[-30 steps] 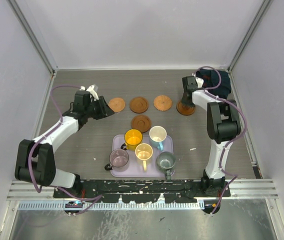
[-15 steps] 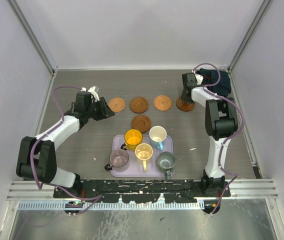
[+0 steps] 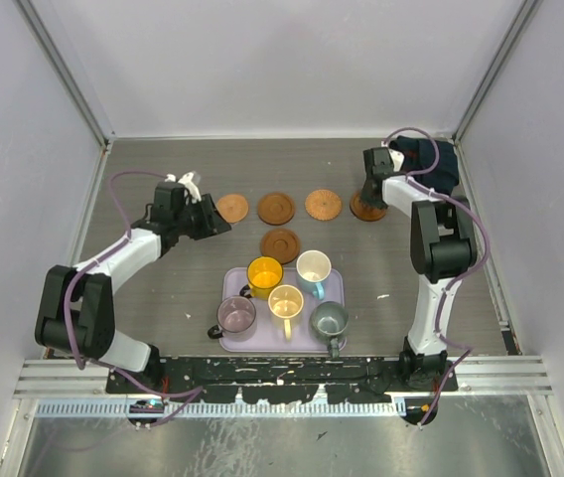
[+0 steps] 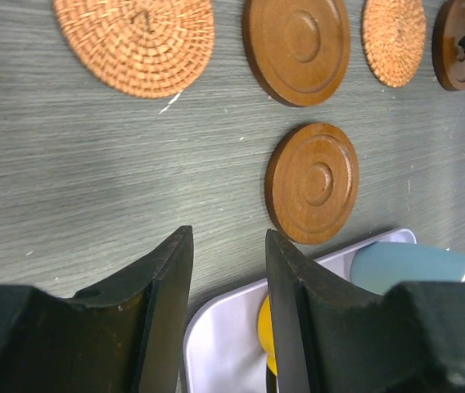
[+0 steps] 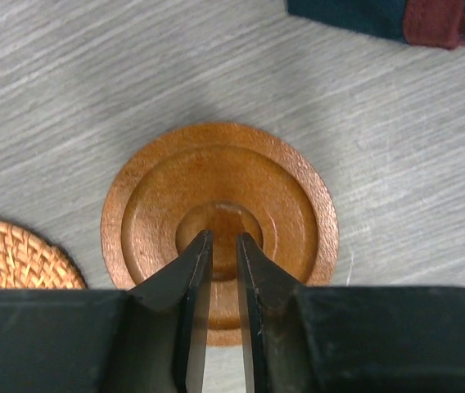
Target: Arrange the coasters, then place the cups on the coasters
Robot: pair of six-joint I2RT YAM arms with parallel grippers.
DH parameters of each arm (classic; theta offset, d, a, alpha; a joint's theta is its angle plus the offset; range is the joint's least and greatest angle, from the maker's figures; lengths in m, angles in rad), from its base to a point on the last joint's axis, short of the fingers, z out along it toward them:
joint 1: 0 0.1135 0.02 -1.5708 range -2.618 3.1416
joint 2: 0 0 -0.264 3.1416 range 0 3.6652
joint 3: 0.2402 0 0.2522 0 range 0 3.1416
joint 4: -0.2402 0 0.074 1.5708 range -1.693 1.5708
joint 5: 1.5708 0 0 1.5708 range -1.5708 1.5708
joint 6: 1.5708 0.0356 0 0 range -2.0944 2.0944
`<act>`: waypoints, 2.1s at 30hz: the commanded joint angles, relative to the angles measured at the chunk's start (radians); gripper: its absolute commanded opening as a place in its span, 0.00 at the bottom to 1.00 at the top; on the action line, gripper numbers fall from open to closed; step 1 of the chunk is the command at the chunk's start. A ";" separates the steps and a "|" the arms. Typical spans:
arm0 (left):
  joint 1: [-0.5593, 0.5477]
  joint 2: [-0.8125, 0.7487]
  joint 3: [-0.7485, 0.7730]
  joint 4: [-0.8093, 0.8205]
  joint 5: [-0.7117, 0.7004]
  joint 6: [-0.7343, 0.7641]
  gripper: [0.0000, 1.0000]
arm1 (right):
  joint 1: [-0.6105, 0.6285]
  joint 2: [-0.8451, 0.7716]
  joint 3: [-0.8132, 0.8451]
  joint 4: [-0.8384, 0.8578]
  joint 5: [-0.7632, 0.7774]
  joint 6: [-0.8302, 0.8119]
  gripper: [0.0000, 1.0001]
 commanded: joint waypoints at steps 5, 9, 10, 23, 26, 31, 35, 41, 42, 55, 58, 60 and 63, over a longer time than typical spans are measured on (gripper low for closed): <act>-0.086 0.038 0.059 0.102 0.020 0.104 0.43 | 0.016 -0.214 -0.031 0.038 -0.029 -0.034 0.27; -0.131 0.100 0.095 0.103 0.030 0.147 0.44 | 0.022 -0.295 -0.052 0.051 -0.046 -0.029 0.28; -0.142 0.116 0.102 0.108 0.036 0.152 0.45 | 0.024 -0.313 -0.060 0.053 -0.052 -0.029 0.28; -0.269 0.325 0.241 0.219 0.145 0.094 0.25 | 0.025 -0.520 -0.209 0.072 -0.046 -0.018 0.28; -0.281 0.374 0.278 0.243 0.175 0.060 0.20 | 0.025 -0.564 -0.238 0.080 -0.038 -0.014 0.28; -0.310 0.430 0.326 0.223 0.174 0.056 0.07 | 0.025 -0.621 -0.264 0.086 -0.025 -0.012 0.28; -0.324 0.459 0.354 0.177 0.154 0.067 0.00 | 0.025 -0.638 -0.269 0.090 -0.023 -0.013 0.28; -0.332 0.502 0.387 0.081 0.113 0.095 0.00 | 0.025 -0.633 -0.272 0.096 -0.041 -0.004 0.28; -0.332 0.505 0.385 0.068 0.103 0.098 0.00 | 0.024 -0.631 -0.272 0.096 -0.043 -0.003 0.28; -0.332 0.482 0.343 -0.086 -0.063 0.130 0.00 | 0.024 -0.632 -0.281 0.096 -0.058 0.004 0.27; -0.330 0.479 0.341 -0.127 -0.132 0.133 0.00 | 0.025 -0.641 -0.284 0.095 -0.061 0.006 0.27; -0.329 0.476 0.338 -0.146 -0.170 0.132 0.00 | 0.025 -0.646 -0.286 0.093 -0.061 0.005 0.27; -0.316 0.471 0.318 -0.158 -0.212 0.114 0.00 | 0.025 -0.652 -0.290 0.091 -0.060 0.006 0.27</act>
